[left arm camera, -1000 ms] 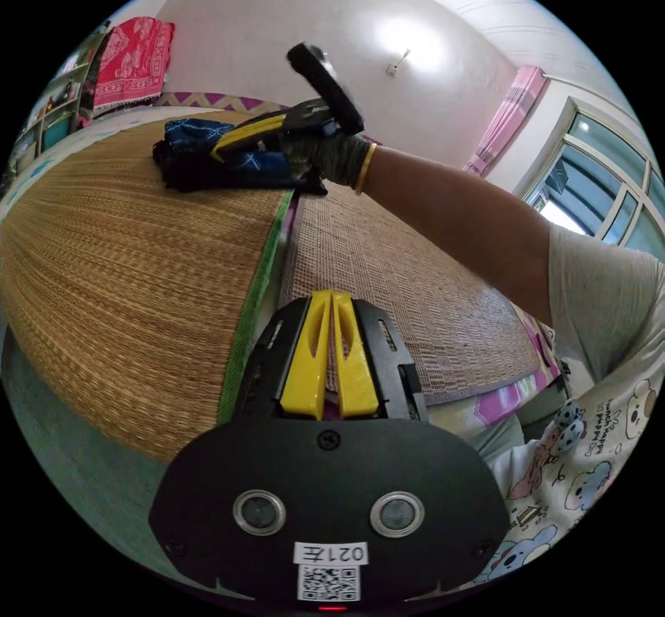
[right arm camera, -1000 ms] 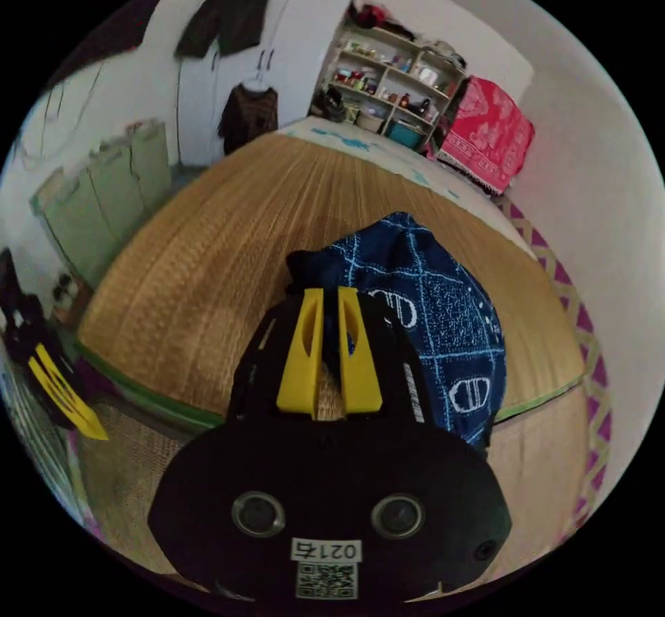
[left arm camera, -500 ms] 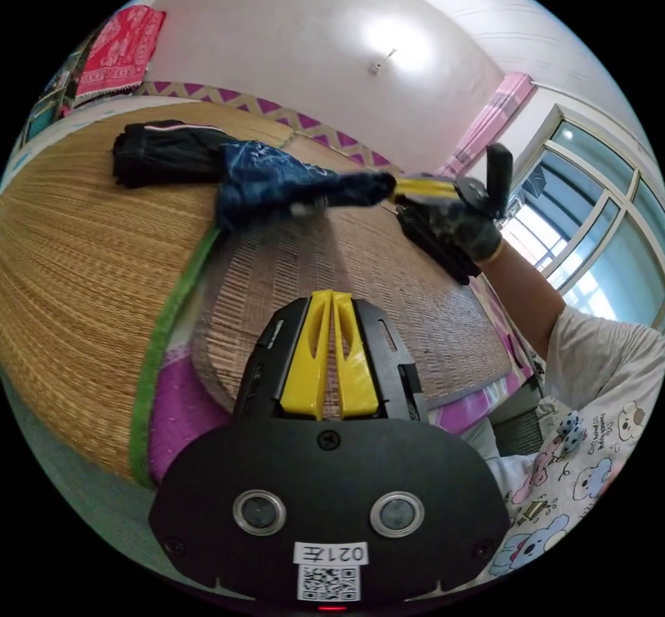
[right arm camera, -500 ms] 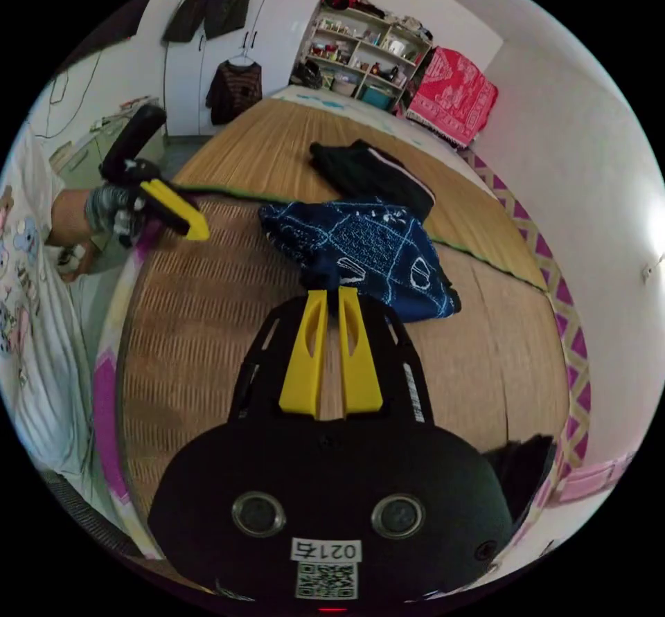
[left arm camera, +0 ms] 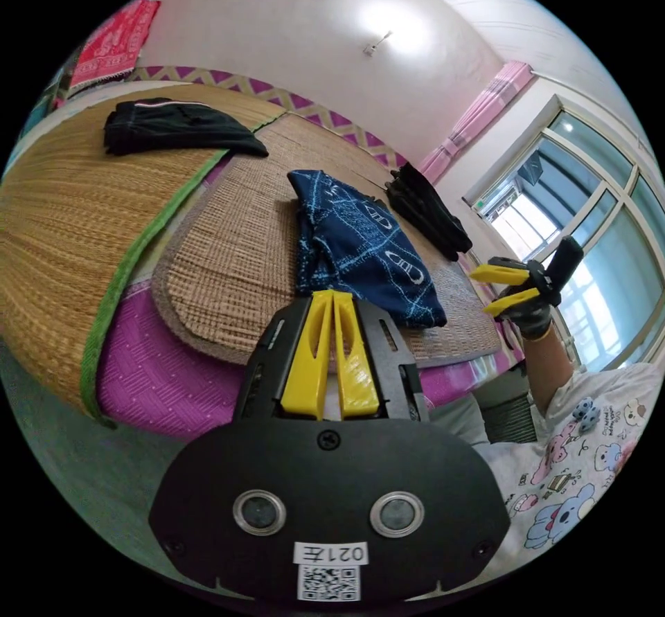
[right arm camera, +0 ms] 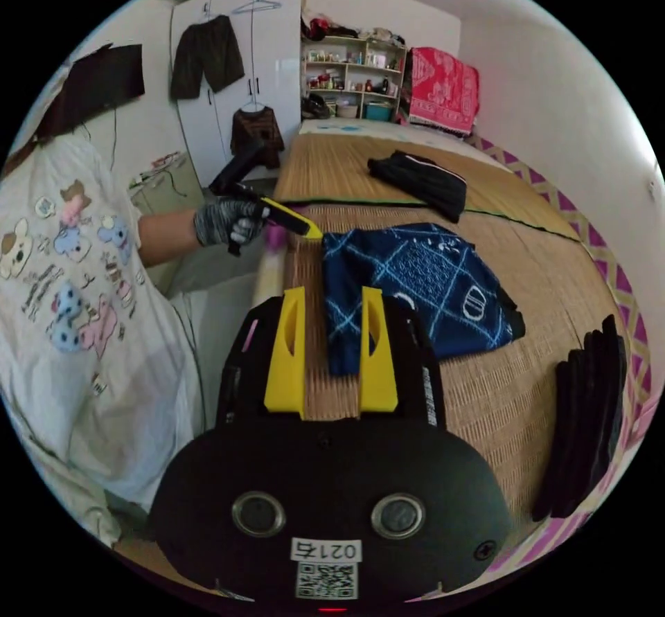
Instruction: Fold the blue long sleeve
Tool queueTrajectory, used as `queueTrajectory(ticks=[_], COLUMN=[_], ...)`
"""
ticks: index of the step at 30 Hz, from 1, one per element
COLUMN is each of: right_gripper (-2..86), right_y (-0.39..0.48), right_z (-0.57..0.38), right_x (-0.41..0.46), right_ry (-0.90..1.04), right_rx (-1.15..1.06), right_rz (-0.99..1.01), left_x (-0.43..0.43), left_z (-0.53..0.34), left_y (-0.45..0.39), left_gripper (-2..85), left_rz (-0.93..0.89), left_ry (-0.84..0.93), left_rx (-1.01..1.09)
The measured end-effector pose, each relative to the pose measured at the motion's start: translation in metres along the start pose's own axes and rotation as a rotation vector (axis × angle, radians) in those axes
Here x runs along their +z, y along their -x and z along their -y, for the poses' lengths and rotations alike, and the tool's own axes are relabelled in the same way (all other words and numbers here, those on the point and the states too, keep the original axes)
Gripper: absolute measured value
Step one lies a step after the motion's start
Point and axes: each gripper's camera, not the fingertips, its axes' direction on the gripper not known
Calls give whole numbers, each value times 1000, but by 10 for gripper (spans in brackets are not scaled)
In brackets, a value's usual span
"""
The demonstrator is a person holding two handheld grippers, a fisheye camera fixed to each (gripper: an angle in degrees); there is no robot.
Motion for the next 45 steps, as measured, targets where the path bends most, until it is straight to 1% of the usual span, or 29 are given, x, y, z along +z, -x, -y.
queueTrajectory(ticks=[2, 5, 7, 9, 10, 12, 13, 14, 15, 17, 18, 20, 21, 23, 24, 26, 29, 31, 34, 36, 38, 39, 41, 44, 45], right_gripper=[121, 128, 124, 99, 68, 21, 13, 8, 7, 4, 4, 3, 3, 3, 4, 5, 12, 20, 51, 68, 85, 88, 98, 106, 107], right_y=[3, 2, 3, 2, -5, -22, -38, -59, -70, -108, -116, -141, -144, -148, -147, -138, -126, -116, -117, -139, -191, -207, -272, -349, -362], right_z=[26, 50, 58, 60, 58, 52, 44, 31, 22, -32, -49, -127, -149, -242, -265, -345, -416, -441, -452, -444, -423, -417, -396, -386, -386], right_x=[46, 89, 103, 111, 112, 101, 85, 61, 45, -28, -48, -122, -139, -195, -205, -219, -204, -206, -234, -247, -251, -250, -242, -223, -220], right_ry=[88, 125, 154, 189, 197, 180, 130, 36, -23, -273, -336, -490, -524, -616, -623, -573, -494, -508, -497, -468, -408, -380, -283, -166, -150], right_rx=[1, 19, 9, 15, 43, 119, 189, 289, 341, 504, 542, 700, 738, 907, 951, 1112, 1250, 1276, 1273, 1204, 1103, 1084, 1027, 1045, 1055], right_rz=[-109, -55, -69, -153, -205, -183, -114, -15, 27, 92, 86, 8, -12, -99, -121, -168, -57, -22, -164, -193, -159, -164, -190, -149, -136], left_x=[-8, -23, -34, -40, -42, -43, -43, -42, -41, -39, -37, -31, -25, -14, -6, 7, 27, 38, 50, 62, 80, 95, 119, 156, 167], left_z=[2, 2, 0, -2, -3, -3, -3, -2, 0, 3, 7, 13, 18, 27, 32, 40, 53, 66, 91, 112, 137, 156, 184, 221, 231], left_y=[4, 8, 9, 13, 15, 18, 19, 19, 18, 15, 12, 7, 4, -2, -6, -13, -24, -30, -37, -40, -39, -36, -26, -9, -4], left_gripper=[-10, -10, -10, -10, -10, -10, -10, -10, -10, -10, -10, -10, -10, -10, -10, -9, -9, -8, -5, 3, 29, 38, 49, 59, 64], left_rz=[5, 18, 41, 48, 46, 49, 44, 41, 36, 27, 21, 11, 2, -17, -30, -43, -53, -58, -54, -47, -39, -47, -76, -108, -119], left_ry=[-16, -47, -60, -62, -61, -58, -56, -56, -60, -66, -69, -65, -58, -46, -37, -24, -5, 3, 16, 28, 51, 77, 116, 172, 194], left_rx=[-15, -29, -30, -37, -42, -47, -48, -48, -49, -43, -35, -20, -8, 9, 21, 36, 57, 77, 120, 161, 188, 186, 159, 102, 86])
